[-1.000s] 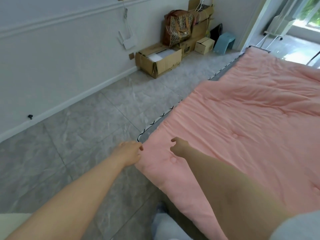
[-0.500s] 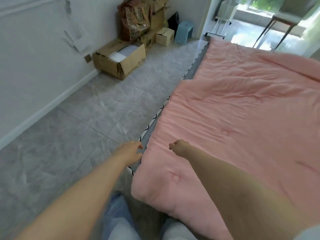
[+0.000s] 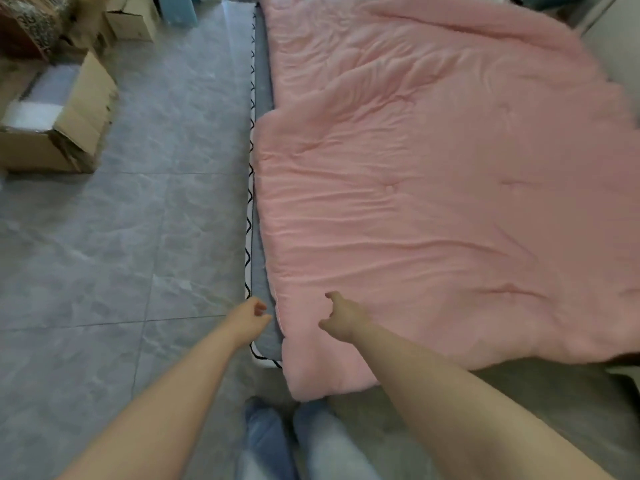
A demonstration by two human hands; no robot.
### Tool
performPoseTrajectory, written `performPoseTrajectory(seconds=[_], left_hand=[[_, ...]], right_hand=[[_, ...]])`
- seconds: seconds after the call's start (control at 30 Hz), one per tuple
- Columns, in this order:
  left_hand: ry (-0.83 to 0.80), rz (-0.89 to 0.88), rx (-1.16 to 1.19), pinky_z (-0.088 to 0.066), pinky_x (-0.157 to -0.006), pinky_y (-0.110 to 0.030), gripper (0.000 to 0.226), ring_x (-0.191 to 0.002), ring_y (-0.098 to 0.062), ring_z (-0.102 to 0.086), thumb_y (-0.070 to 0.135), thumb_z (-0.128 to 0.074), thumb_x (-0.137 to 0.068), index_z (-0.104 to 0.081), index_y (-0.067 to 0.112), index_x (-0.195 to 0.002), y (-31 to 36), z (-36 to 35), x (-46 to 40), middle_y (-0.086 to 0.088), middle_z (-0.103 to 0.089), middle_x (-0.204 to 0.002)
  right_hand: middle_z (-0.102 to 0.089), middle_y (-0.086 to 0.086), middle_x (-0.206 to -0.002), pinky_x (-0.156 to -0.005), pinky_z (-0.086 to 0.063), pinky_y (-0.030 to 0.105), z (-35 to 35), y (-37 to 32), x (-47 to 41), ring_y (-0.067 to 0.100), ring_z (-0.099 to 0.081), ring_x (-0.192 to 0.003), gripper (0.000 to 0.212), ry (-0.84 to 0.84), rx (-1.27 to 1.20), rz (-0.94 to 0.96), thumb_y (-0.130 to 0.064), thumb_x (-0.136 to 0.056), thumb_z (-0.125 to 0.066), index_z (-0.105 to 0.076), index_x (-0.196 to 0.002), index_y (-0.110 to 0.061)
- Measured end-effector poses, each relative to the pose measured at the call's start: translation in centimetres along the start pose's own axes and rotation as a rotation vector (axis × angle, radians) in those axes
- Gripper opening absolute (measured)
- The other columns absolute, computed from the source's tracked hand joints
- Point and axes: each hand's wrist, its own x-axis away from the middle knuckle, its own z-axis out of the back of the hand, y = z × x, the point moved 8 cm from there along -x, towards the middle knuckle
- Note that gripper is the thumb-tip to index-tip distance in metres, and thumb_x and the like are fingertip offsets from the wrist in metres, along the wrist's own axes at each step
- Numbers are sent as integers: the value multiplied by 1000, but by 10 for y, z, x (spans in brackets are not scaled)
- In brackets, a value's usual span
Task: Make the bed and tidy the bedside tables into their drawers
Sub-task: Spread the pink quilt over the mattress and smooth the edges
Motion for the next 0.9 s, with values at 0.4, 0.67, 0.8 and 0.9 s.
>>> performPoseTrajectory(seconds=[0.4,0.67,0.8,0.9], left_hand=[[-106,179,522,-36,-104,-34,54,-130,-22,-45,23,-57,-96,-37,11,-145,-44,-82,-106,-2,-47,-139],[5,240,385,-48,-99,-43,71,-114,-29,-58,50,-70,-74,-54,7,-130,-63,-112,-157,-13,-59,-127],[47,137,387,-51,-93,-48,74,-106,-32,-61,62,-55,-66,-59,13,-121,-54,-118,-167,-11,-64,-116],[190,18,416,-46,-82,-36,32,-96,-23,-59,44,-51,-90,-56,19,-109,-32,-92,-154,0,-62,-97]], right_hand=[[-48,19,-135,-98,-38,33,-103,29,-87,34,-47,-125,70,-6,-136,-75,-28,-84,-67,-34,-142,-7],[-54,9,-126,-94,-47,36,-126,52,-122,27,-53,-119,78,132,-184,-201,-57,-68,-71,-49,-127,-11],[-57,12,-117,-85,-44,38,-132,44,-136,30,-51,-112,48,172,26,-129,-48,-91,-51,-57,-118,-10],[-63,20,-105,-77,-42,41,-133,6,-138,36,-57,-100,32,193,-101,50,-25,-96,-41,-63,-99,-2]])
